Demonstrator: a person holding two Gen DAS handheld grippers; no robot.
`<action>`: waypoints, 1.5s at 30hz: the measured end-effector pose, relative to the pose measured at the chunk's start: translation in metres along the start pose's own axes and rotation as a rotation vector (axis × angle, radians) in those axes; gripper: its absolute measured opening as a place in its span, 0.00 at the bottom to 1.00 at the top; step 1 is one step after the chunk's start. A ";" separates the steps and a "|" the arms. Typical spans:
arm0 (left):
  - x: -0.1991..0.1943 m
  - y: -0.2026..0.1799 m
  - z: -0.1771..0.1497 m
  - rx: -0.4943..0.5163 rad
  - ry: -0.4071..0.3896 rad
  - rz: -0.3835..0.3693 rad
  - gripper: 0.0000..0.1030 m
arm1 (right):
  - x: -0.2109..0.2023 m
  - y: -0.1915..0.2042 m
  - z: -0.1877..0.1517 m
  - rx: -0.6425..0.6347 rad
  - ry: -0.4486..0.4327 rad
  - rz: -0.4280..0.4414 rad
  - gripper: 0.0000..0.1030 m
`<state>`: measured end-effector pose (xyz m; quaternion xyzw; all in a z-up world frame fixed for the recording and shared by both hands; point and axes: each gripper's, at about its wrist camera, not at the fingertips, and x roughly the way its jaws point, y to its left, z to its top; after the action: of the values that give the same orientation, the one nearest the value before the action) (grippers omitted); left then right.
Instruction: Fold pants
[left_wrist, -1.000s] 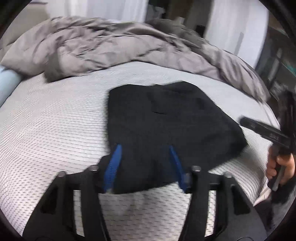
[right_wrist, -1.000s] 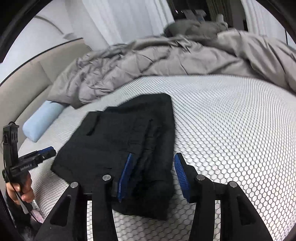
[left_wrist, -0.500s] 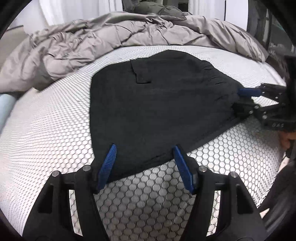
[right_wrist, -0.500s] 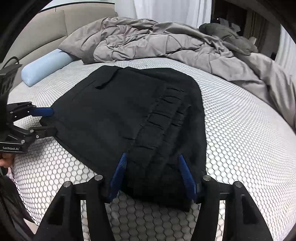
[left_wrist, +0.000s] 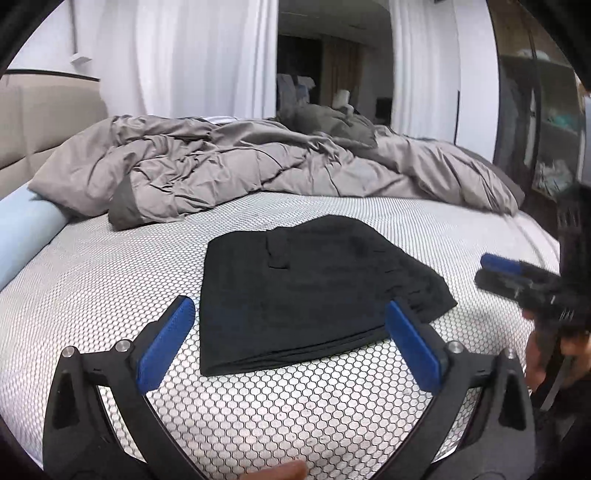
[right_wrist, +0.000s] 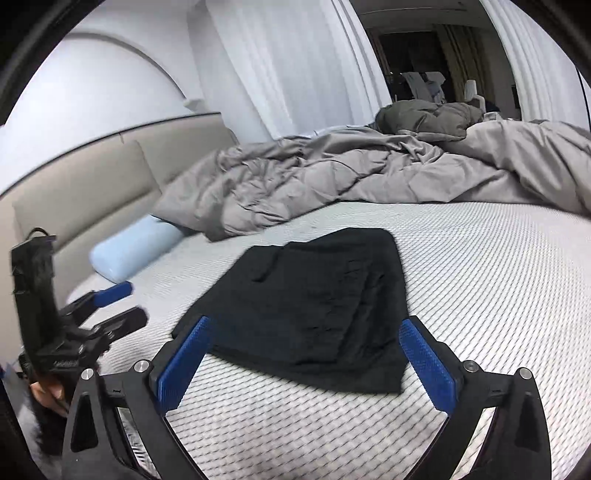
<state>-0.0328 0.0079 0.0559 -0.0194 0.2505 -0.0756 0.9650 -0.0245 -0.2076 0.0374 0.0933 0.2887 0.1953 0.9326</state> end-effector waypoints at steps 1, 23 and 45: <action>-0.005 -0.001 0.000 -0.006 -0.008 0.002 0.99 | -0.001 0.003 -0.001 -0.014 -0.008 -0.006 1.00; 0.012 0.020 -0.012 -0.093 0.010 0.043 0.99 | 0.020 0.040 -0.014 -0.138 -0.054 -0.101 1.00; 0.024 0.033 -0.015 -0.144 0.026 0.092 0.99 | 0.023 0.031 -0.011 -0.111 -0.050 -0.097 1.00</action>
<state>-0.0154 0.0369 0.0287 -0.0760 0.2683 -0.0130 0.9603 -0.0230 -0.1688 0.0260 0.0324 0.2582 0.1632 0.9517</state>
